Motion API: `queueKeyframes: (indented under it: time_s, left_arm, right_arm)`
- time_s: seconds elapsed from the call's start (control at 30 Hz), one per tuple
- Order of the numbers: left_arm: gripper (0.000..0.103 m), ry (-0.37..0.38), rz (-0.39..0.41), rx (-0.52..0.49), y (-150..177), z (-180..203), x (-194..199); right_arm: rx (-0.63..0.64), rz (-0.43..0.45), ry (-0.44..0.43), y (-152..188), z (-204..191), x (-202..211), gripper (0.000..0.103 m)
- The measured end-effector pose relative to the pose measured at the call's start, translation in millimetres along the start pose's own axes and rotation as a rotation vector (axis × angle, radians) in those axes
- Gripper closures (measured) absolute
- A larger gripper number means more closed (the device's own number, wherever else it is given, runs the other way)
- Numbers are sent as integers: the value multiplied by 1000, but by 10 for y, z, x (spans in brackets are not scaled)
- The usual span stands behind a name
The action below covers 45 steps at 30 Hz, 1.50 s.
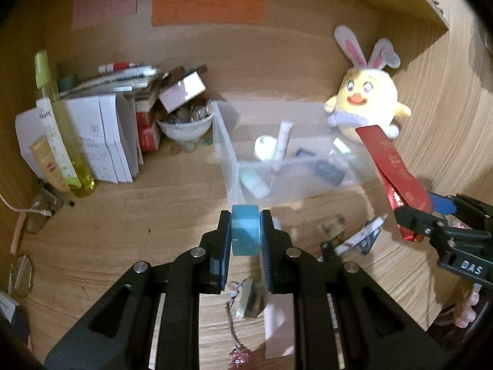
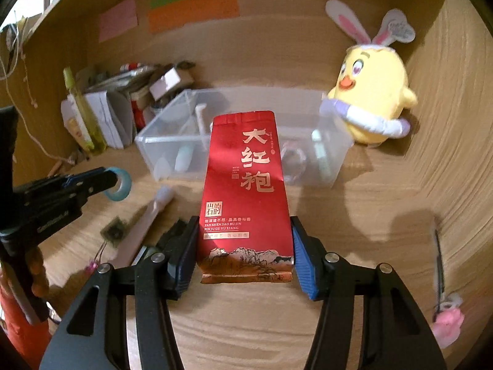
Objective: Organize objects
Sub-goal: 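Carry the tape roll and red packet over the clear box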
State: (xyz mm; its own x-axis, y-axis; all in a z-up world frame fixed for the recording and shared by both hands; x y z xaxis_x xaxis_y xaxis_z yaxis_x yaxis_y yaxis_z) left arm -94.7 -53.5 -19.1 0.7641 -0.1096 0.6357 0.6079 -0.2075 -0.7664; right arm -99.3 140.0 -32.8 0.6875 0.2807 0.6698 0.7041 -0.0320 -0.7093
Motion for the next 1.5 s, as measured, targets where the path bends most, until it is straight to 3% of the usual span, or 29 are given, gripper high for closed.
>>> queueKeyframes:
  time_s: [0.6, 0.97, 1.3, 1.5]
  left_arm:
    - [86, -34, 97, 33, -624, 40, 125]
    - [86, -69, 112, 41, -888, 15, -5]
    - [86, -48, 39, 73, -968, -83, -453]
    - [86, -38, -15, 87, -918, -107, -699]
  right_arm:
    - [9, 141, -47, -736, 137, 4, 51]
    - [37, 162, -57, -1127, 112, -182, 51]
    - [50, 154, -18, -1310, 121, -405, 51]
    - [34, 102, -11, -1312, 164, -657, 51]
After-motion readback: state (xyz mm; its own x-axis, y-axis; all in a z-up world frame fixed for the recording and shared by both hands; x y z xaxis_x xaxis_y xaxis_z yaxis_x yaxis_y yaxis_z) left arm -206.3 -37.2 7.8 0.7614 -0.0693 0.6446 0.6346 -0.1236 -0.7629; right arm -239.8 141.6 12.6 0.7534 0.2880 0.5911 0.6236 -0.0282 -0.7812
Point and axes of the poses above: each gripper's, at about its wrist camera, not at the fingertips, and x roughly against the way its jaws point, z to its right, y to its underside, the point moved 3 cm from there along -x, roughly the way its jaws point, and after that the axes turned 13 degrees about -x, right-handed, at the moved point
